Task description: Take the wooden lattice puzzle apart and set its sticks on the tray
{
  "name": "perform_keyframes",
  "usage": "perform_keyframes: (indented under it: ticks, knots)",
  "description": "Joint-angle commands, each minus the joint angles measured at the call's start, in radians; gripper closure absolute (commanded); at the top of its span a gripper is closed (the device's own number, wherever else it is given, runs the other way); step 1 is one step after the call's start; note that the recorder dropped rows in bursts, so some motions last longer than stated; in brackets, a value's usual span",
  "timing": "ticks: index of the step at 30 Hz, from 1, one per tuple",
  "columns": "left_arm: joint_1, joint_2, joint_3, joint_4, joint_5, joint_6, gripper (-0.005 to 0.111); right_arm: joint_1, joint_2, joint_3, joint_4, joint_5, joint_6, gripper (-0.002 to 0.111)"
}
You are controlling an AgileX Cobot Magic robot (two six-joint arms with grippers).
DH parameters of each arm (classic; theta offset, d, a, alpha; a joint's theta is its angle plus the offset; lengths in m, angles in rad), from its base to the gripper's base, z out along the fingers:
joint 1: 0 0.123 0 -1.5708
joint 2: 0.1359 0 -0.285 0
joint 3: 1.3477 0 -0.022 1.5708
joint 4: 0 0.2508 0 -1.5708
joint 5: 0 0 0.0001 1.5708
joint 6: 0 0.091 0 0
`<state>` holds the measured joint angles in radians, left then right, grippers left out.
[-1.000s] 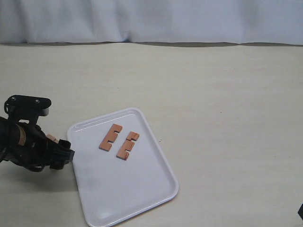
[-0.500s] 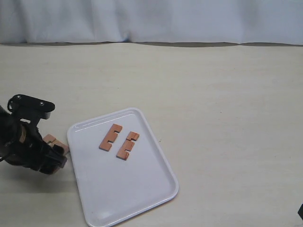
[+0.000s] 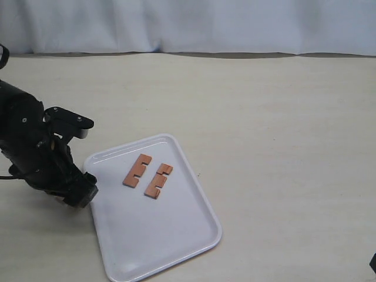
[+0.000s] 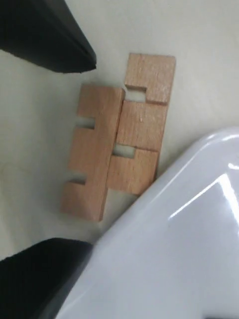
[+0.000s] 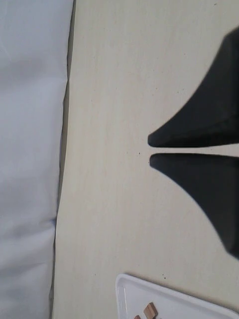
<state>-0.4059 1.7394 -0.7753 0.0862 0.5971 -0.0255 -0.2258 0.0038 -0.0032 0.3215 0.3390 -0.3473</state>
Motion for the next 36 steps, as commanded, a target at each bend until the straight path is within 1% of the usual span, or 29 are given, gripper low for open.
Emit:
perform_keyframes:
  ticks: [1, 4, 12, 25, 33, 36]
  knots:
    - [-0.002, 0.002, -0.006, -0.046, -0.013, 0.026, 0.023, 0.004, -0.004, 0.003, 0.003, 0.002, 0.004, 0.104]
    - [-0.002, 0.023, -0.006, -0.046, -0.013, 0.026, 0.023, 0.004, -0.004, 0.003, 0.003, 0.002, 0.004, 0.104]
    - [-0.002, 0.069, -0.006, -0.044, -0.071, 0.026, 0.023, 0.004, -0.004, 0.003, 0.003, 0.002, 0.004, 0.104]
    - [-0.002, 0.067, -0.006, -0.016, -0.057, 0.026, 0.023, 0.004, -0.004, 0.003, 0.003, 0.002, 0.004, 0.104]
    - [-0.002, 0.000, -0.022, -0.016, -0.034, 0.026, 0.023, 0.004, -0.004, 0.003, 0.003, 0.002, 0.004, 0.104]
    - [-0.002, 0.000, -0.022, 0.001, -0.024, 0.026, 0.023, 0.004, -0.004, 0.003, 0.003, 0.002, 0.004, 0.104]
